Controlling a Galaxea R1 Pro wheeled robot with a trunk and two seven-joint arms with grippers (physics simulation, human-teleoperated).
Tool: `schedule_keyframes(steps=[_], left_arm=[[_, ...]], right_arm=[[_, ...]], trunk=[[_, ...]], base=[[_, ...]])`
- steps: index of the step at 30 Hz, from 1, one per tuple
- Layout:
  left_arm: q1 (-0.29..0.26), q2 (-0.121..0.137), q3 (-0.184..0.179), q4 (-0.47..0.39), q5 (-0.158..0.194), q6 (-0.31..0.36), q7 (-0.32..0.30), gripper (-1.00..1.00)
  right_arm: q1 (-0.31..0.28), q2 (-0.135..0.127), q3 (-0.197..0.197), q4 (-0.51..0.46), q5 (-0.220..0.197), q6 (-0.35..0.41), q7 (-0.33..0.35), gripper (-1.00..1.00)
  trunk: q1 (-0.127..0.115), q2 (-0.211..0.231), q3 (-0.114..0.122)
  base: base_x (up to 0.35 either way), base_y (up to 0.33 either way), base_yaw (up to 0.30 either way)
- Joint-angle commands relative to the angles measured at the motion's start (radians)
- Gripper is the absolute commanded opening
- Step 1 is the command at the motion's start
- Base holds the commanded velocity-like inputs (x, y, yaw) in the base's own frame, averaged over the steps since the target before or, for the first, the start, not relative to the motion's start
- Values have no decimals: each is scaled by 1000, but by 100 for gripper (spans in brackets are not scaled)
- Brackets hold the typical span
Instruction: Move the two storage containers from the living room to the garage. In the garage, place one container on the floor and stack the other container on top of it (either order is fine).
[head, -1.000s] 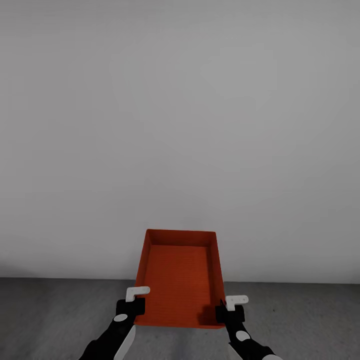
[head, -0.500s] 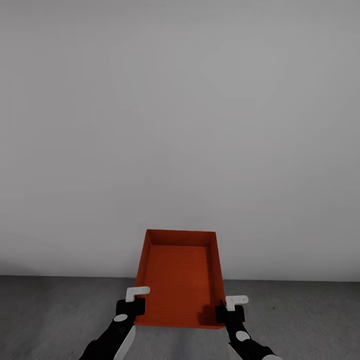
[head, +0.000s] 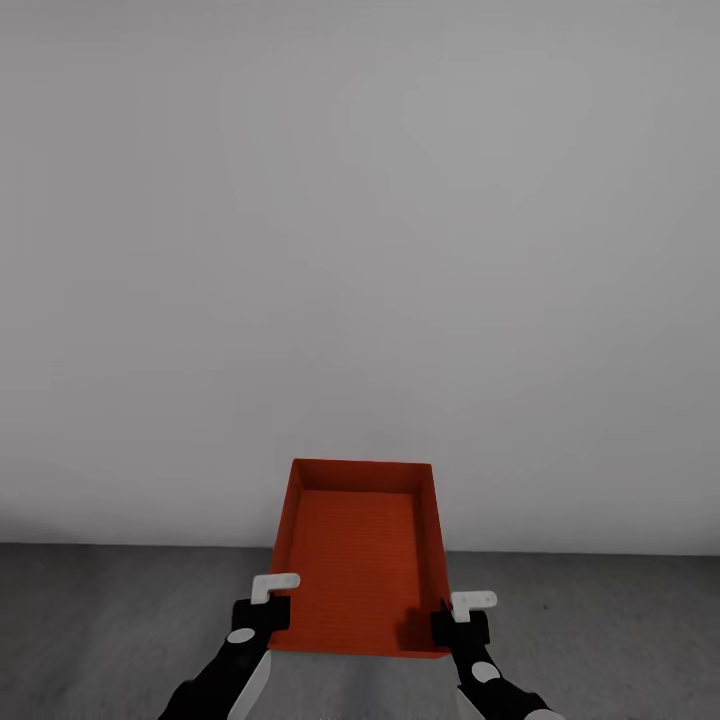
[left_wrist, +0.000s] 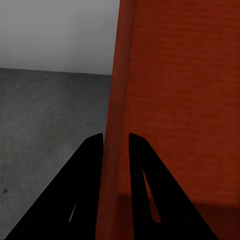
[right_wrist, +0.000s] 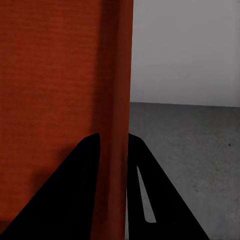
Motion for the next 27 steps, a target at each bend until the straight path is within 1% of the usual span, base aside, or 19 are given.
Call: schedule_keyframes(steps=[1,27], left_arm=[[0,1,-5,-1,14,5,13,-100],[0,3,-5,2,17,4,10,-100]], right_arm=[[-1,1,-23,-15,22,-65,-5,-100],[-1,0,-23,-15,22,-65,-5,-100]], trunk=[[0,-1,-3],[0,-1,-45]], base=[[0,0,0],[0,0,0]])
